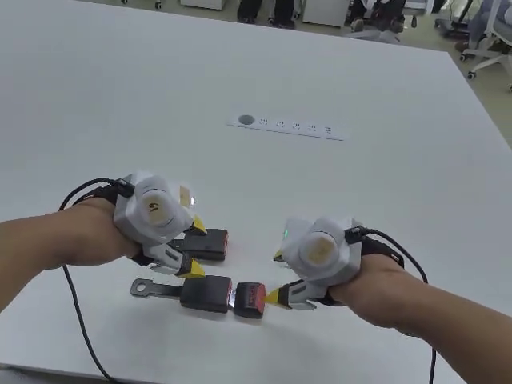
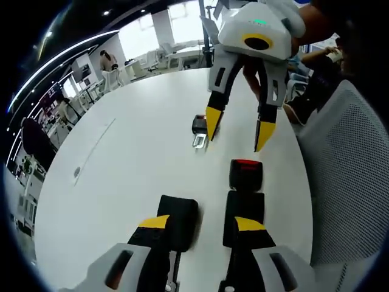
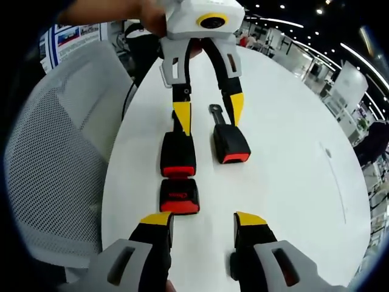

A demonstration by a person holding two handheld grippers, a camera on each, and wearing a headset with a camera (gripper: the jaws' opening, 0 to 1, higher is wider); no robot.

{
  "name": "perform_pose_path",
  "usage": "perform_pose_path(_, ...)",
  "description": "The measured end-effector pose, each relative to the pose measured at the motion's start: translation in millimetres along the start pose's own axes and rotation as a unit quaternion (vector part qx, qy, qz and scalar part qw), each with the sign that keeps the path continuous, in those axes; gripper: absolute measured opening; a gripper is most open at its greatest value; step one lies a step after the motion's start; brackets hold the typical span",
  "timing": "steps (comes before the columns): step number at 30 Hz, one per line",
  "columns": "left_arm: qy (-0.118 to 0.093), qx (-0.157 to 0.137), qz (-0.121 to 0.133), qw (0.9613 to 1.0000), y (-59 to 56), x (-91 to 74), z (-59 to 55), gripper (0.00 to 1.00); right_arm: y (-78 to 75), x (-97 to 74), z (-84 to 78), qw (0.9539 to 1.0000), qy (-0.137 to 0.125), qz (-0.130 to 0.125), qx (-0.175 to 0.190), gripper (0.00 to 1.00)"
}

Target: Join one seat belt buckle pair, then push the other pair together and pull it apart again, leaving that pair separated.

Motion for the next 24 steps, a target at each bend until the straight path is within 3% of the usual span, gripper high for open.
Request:
perform_pose_path(5, 0.004, 0.000, 0.001, 1.0000, 10.4, 0.3, -1.4, 0.41, -18.5, -0.4, -15.4, 0.9999, 0.011, -0.011, 0.003, 0.35)
perform_pose_path(10, 0.006, -0.004, 0.006, 1.0000, 29.7, -2.0, -8.6, 0.41, -40.9, -2.9, -32.4, 0.9993, 0.025, -0.027, 0.001, 0.35)
perform_pose_path(17, 0.019, -0.006, -0.003, 0.9998, 30.0, 5.0, -11.3, 0.42, -62.2, -2.7, -58.1, 0.9982, 0.049, -0.032, 0.011, 0.36)
perform_pose_path(19, 0.029, 0.002, 0.002, 0.9996, 31.4, 8.2, -11.4, 0.40, -64.0, -3.6, -61.8, 0.9980, 0.053, -0.032, 0.012, 0.36)
perform_pose_path(20, 0.036, 0.023, 0.010, 0.9990, 34.4, 7.5, -10.6, 0.39, -63.7, -4.5, -62.6, 0.9980, 0.054, -0.031, 0.012, 0.36)
perform_pose_path(24, 0.037, 0.012, 0.000, 0.9992, 35.3, 8.4, -13.4, 0.38, -64.5, -4.3, -68.6, 0.9981, 0.058, -0.019, 0.010, 0.37)
Point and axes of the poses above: the centre of the closed fingertips' face, and the gripper's own axes: x roughly forward along the fingers, y roughly to its left, z roughly out of its top, the point moved 2 cm from there along -x, roughly backward along the fingers, and after that the axes turned 15 degrees about -z, right-handed, at the moved point
